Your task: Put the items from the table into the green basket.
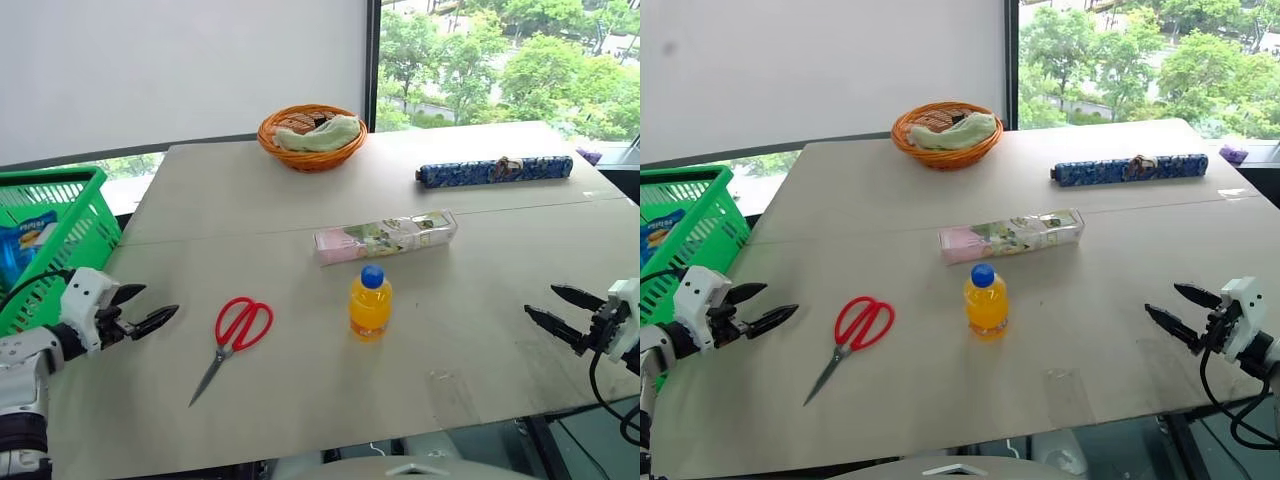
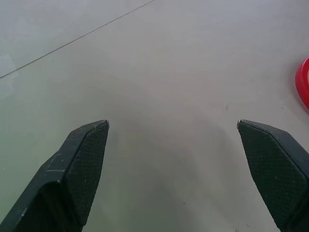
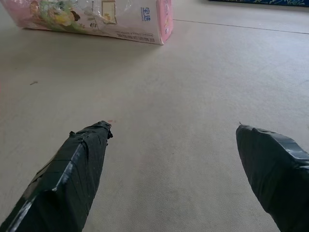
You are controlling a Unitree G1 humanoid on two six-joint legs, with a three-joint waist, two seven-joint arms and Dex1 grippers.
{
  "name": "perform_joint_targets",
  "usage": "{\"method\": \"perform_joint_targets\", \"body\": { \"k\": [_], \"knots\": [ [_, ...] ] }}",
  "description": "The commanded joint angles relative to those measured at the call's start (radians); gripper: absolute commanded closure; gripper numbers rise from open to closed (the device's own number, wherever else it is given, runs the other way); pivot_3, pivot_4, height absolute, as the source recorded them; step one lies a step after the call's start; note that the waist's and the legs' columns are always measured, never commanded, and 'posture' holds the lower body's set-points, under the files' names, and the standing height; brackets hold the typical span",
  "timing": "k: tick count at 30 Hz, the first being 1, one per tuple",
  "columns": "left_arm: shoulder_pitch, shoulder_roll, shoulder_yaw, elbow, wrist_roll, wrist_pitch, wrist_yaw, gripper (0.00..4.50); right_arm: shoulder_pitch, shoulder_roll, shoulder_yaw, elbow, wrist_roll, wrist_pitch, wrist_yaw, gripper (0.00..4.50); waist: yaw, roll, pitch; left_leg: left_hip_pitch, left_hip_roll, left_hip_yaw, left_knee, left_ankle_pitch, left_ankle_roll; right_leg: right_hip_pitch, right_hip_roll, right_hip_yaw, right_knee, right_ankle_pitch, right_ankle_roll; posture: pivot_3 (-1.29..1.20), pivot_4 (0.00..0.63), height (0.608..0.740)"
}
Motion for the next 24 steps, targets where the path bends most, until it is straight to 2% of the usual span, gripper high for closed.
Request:
{"method": "perform_joint_targets", "body": {
  "k": [1,5,13,16,20,21,24],
  "knots": [
    [0.021,-0.009,0.011,-0.066,-0.007,-0.006,0.012,0.09,-0.007,-0.017,-0.006,-0.004,-0.001,-0.022,0.028,0.00,0.000,0.000,0.000,0.000,0.000,0.000,0.000,0.000,0.000,0.000,0.000,0.000,0.000,0.000,0.000,-0.19,0.000,0.740],
    [0.084,-0.053,0.018,-0.163,-0.023,0.039,0.040,0.09,-0.002,-0.004,-0.013,-0.010,-0.002,-0.028,0.026,0.00,0.001,0.002,-0.002,0.000,0.000,0.001,-0.002,0.000,0.000,0.001,0.000,0.001,-0.004,0.000,0.000,-0.19,0.000,0.740],
    [0.104,-0.057,0.024,-0.195,-0.025,0.064,0.030,0.09,-0.002,-0.005,-0.011,-0.021,0.000,-0.024,0.035,0.00,0.001,0.002,-0.003,0.000,0.000,0.001,-0.003,0.000,0.000,0.001,0.000,0.000,-0.004,0.000,0.000,-0.19,0.000,0.740],
    [0.147,-0.039,0.032,-0.249,-0.056,0.103,-0.026,0.09,0.017,-0.019,-0.009,-0.068,-0.003,-0.017,0.043,0.00,0.001,0.002,-0.003,0.000,0.000,0.001,-0.003,0.000,0.000,0.001,0.000,0.000,-0.004,0.000,0.000,-0.18,0.000,0.740],
    [0.319,0.037,0.059,-0.467,-0.136,0.275,-0.138,0.09,0.118,-0.093,-0.057,-0.345,0.135,0.158,0.106,0.00,-0.003,0.003,-0.003,0.000,0.000,0.001,-0.005,0.000,0.000,0.000,0.000,0.000,-0.005,0.000,0.000,-0.20,0.000,0.740],
    [0.367,0.050,0.069,-0.535,-0.166,0.331,-0.157,0.09,0.145,-0.113,-0.067,-0.405,0.161,0.188,0.123,0.00,0.020,0.005,-0.003,0.000,0.000,0.001,-0.006,0.000,0.000,0.000,0.000,0.001,-0.006,0.000,0.000,-0.20,0.000,0.740],
    [0.480,0.076,0.067,-0.689,-0.168,0.400,-0.172,0.09,0.219,-0.155,-0.087,-0.575,0.233,0.255,0.167,0.00,0.025,0.003,-0.004,0.005,0.000,0.004,-0.008,0.000,0.000,-0.001,-0.005,-0.003,-0.007,0.000,-0.005,-0.21,0.000,0.740]
  ]
}}
